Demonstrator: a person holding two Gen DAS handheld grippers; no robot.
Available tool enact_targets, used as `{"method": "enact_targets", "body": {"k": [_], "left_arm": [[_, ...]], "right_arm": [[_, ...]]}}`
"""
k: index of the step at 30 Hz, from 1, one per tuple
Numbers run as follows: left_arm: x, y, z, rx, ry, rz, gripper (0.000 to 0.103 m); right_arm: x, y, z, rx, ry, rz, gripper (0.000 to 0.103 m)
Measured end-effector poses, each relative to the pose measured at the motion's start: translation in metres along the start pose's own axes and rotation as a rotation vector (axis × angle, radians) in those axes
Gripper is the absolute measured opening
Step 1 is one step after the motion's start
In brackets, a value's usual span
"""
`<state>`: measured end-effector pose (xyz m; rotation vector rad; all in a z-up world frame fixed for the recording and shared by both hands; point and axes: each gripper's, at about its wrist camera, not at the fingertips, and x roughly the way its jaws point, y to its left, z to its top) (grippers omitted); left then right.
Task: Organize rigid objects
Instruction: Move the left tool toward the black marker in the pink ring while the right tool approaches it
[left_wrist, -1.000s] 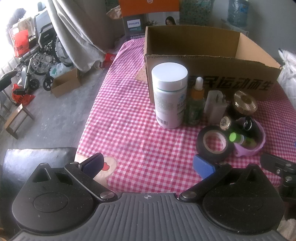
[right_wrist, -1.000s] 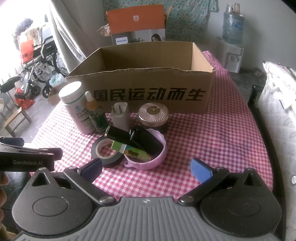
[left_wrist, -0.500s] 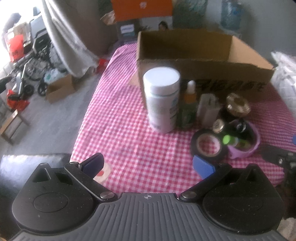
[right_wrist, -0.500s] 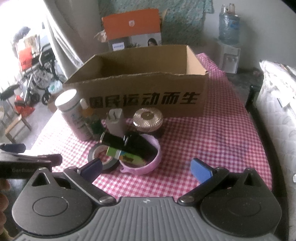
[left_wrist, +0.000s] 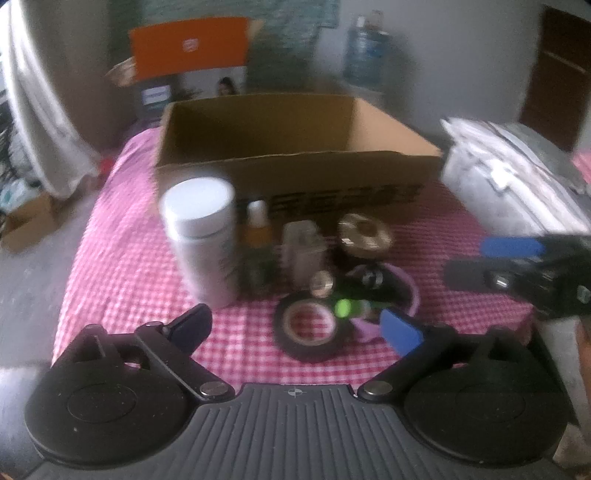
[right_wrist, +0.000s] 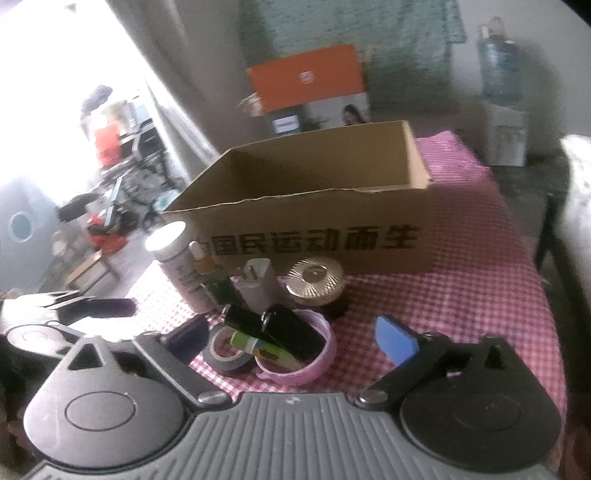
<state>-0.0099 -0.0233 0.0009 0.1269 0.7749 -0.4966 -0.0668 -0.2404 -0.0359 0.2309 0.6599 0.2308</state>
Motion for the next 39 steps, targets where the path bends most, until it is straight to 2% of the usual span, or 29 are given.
{"method": "enact_targets", "body": {"k": [3, 6, 8, 10, 14, 20, 23, 29, 32, 37, 39], "left_arm": [[0.004, -0.013, 0.003, 0.043, -0.001, -0.038, 0.092], [0.011, -0.024, 0.007, 0.088, 0.008, -0.061, 0.076], [0.016, -0.032, 0.008, 0.121, 0.011, -0.061, 0.071], [0.020, -0.038, 0.008, 0.153, 0.015, -0.066, 0.061], [0.028, -0.049, 0.011, 0.204, 0.026, -0.093, 0.053], [0.041, -0.049, 0.017, 0.198, 0.072, -0.130, 0.050], [0.041, -0.045, 0.017, 0.174, 0.080, -0.163, 0.049], [0.045, -0.037, 0.018, 0.113, 0.104, -0.224, 0.047], [0.045, -0.034, 0.018, 0.096, 0.114, -0.261, 0.044], [0.052, -0.041, 0.019, 0.123, 0.119, -0.260, 0.030], [0.055, -0.042, 0.020, 0.126, 0.117, -0.257, 0.027]], "right_arm": [[0.010, -0.004, 0.008, -0.054, 0.025, 0.053, 0.078], [0.023, -0.005, 0.014, -0.096, 0.054, 0.110, 0.069], [0.033, -0.007, 0.016, -0.113, 0.078, 0.140, 0.065], [0.042, -0.009, 0.017, -0.127, 0.103, 0.165, 0.059], [0.057, -0.017, 0.020, -0.142, 0.147, 0.221, 0.044], [0.079, -0.032, 0.022, -0.085, 0.203, 0.268, 0.042], [0.081, -0.043, 0.019, -0.012, 0.219, 0.278, 0.042], [0.066, -0.057, 0.007, 0.188, 0.232, 0.241, 0.042], [0.059, -0.060, 0.000, 0.239, 0.226, 0.243, 0.042], [0.054, -0.065, 0.001, 0.239, 0.215, 0.234, 0.041], [0.061, -0.062, 0.001, 0.235, 0.218, 0.228, 0.031]]}}
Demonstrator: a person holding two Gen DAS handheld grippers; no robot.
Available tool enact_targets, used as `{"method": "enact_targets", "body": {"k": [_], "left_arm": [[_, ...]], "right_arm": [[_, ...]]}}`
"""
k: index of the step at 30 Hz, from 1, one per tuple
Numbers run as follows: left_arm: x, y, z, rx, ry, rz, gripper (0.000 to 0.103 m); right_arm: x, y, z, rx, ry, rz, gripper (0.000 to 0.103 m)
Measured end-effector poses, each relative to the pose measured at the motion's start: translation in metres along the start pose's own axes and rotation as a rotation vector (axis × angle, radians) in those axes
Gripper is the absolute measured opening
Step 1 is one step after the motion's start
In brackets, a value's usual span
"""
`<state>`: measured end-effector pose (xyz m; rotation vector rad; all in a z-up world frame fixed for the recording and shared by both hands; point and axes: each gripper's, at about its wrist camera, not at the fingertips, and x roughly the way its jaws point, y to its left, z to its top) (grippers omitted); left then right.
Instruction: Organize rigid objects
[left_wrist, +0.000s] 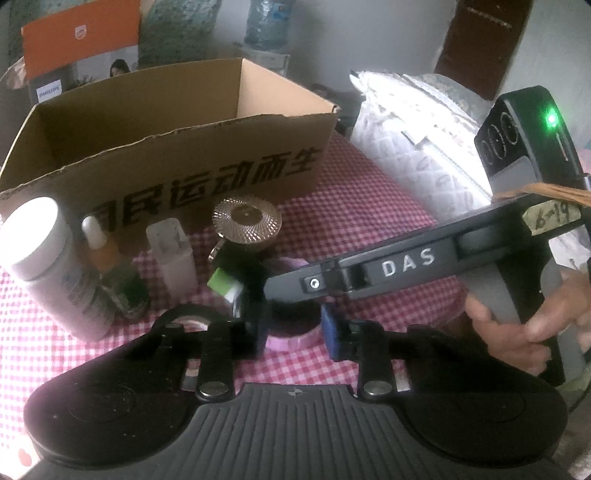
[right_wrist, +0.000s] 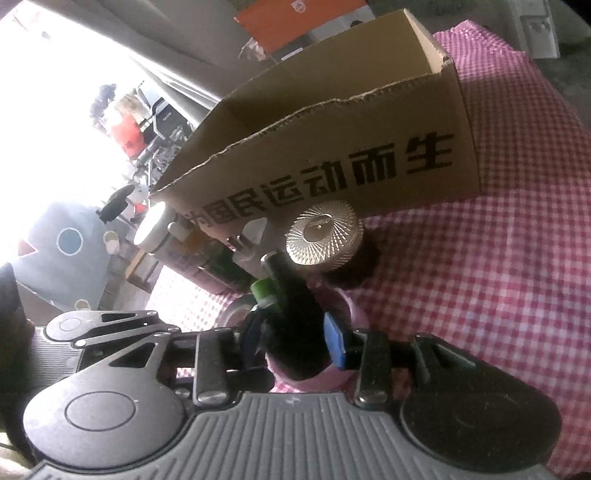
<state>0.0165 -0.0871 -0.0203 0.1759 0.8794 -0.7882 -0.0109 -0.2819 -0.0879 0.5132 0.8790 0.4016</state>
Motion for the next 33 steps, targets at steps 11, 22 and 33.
{"method": "enact_targets", "body": {"k": [11, 22, 33], "left_arm": [[-0.009, -0.001, -0.003, 0.011, -0.014, 0.025, 0.026], [-0.005, 0.008, -0.010, -0.033, 0.028, 0.064, 0.026], [0.011, 0.026, -0.003, -0.078, 0.032, 0.033, 0.037]], "right_arm": [[-0.006, -0.004, 0.000, 0.025, -0.003, 0.025, 0.027], [-0.003, 0.009, 0.002, -0.037, -0.005, 0.074, 0.029], [-0.007, -0.008, -0.007, 0.071, -0.018, 0.085, 0.030]]}}
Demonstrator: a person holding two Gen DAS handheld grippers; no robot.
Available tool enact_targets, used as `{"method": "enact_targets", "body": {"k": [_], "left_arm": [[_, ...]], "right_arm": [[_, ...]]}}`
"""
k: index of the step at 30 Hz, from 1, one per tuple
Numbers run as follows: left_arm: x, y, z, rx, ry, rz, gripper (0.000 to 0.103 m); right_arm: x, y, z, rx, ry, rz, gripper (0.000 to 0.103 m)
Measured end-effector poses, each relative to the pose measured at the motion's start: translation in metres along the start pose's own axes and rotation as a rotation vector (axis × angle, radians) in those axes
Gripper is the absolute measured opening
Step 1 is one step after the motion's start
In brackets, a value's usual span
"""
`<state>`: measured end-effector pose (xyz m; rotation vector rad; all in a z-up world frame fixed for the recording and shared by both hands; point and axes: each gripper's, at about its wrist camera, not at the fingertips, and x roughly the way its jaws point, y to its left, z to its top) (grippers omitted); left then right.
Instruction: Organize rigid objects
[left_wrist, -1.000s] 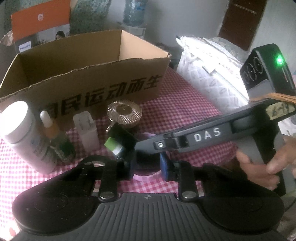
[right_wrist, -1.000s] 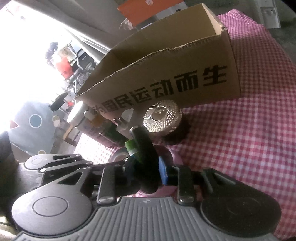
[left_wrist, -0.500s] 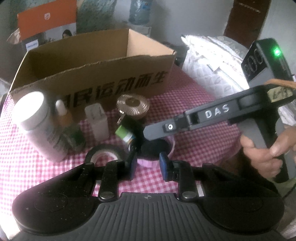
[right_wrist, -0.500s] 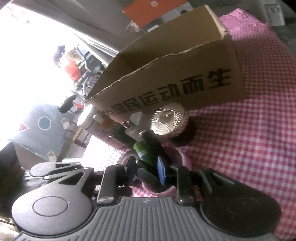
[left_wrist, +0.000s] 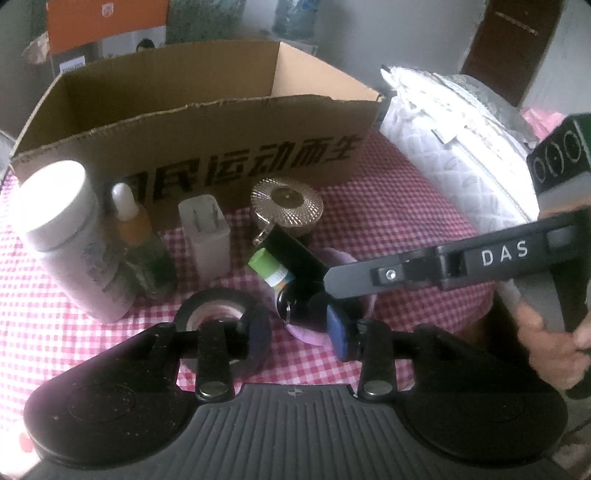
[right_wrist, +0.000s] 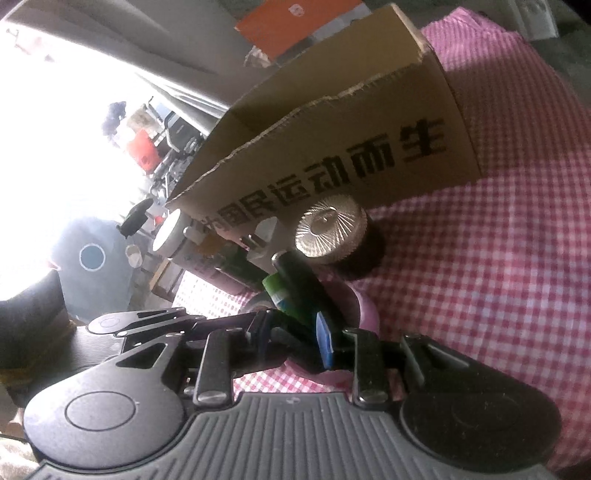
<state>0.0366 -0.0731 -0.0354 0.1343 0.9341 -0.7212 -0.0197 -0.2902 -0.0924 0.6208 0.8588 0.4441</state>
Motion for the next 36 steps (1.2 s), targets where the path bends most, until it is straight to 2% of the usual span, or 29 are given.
{"method": "enact_targets", "body": {"k": [4, 10, 19, 32, 36], "left_arm": [[0.000, -0.001, 0.000, -0.005, -0.010, -0.024, 0.034], [-0.010, -0.012, -0.004, 0.041, -0.065, -0.027, 0.029], [-0.016, -0.022, -0.006, 0.093, -0.122, -0.055, 0.028], [0.002, -0.027, 0.000, 0.116, -0.107, -0.041, 0.028], [0.001, -0.026, 0.000, 0.103, -0.115, -0.064, 0.028]], "right_arm": [[-0.001, -0.004, -0.001, 0.029, -0.018, 0.015, 0.030], [-0.006, -0.010, -0.006, 0.037, -0.030, 0.025, 0.030], [-0.017, -0.014, -0.007, 0.031, -0.067, 0.059, 0.031], [-0.018, -0.034, -0.009, 0.125, -0.095, 0.102, 0.031], [-0.020, -0.038, -0.011, 0.140, -0.104, 0.113, 0.031]]}}
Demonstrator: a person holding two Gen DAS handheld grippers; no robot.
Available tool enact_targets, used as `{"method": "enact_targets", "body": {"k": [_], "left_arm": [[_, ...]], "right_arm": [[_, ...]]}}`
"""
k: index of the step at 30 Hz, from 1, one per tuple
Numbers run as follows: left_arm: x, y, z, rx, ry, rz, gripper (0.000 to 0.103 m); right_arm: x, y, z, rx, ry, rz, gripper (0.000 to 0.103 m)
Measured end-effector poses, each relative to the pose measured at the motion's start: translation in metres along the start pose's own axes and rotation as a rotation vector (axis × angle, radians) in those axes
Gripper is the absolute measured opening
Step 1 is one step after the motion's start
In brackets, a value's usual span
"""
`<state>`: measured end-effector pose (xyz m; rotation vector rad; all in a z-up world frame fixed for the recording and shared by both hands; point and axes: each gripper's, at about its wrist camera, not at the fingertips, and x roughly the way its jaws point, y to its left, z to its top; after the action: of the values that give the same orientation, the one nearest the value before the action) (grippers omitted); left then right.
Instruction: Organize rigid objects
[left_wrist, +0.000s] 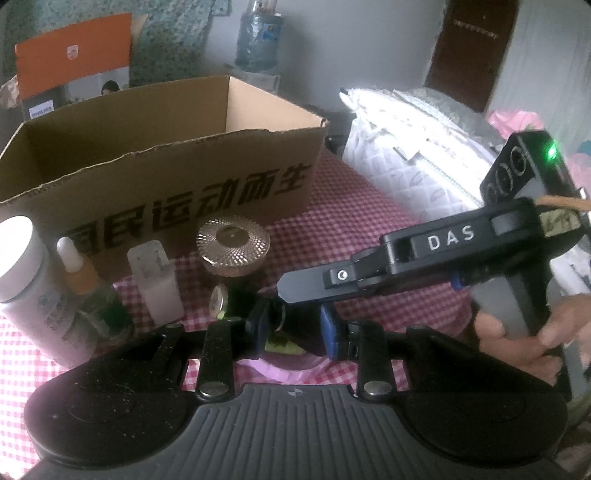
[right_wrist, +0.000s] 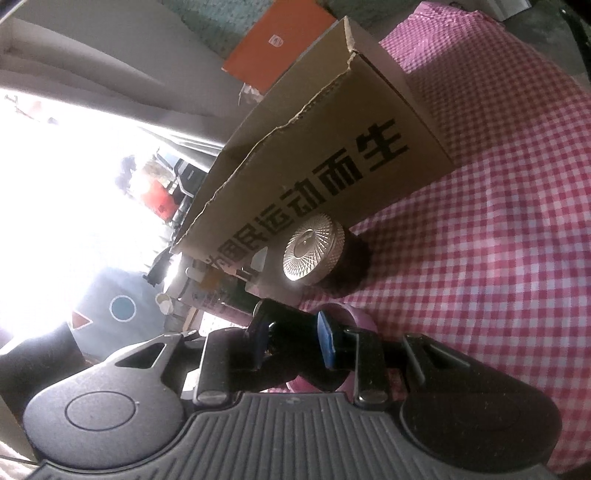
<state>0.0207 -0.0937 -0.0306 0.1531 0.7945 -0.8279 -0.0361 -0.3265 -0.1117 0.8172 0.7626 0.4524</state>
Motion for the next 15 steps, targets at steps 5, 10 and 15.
{"method": "enact_targets", "body": {"k": [5, 10, 15], "left_arm": [[-0.001, 0.006, -0.002, -0.041, -0.001, -0.044, 0.028], [0.000, 0.014, -0.001, -0.136, -0.012, -0.127, 0.029], [0.002, 0.011, -0.001, -0.131, -0.011, -0.105, 0.029]], "right_arm": [[-0.002, -0.003, -0.001, 0.014, -0.008, 0.009, 0.031], [-0.009, -0.015, -0.002, 0.069, -0.033, 0.043, 0.036], [-0.015, -0.028, -0.005, 0.134, -0.056, 0.073, 0.040]]}}
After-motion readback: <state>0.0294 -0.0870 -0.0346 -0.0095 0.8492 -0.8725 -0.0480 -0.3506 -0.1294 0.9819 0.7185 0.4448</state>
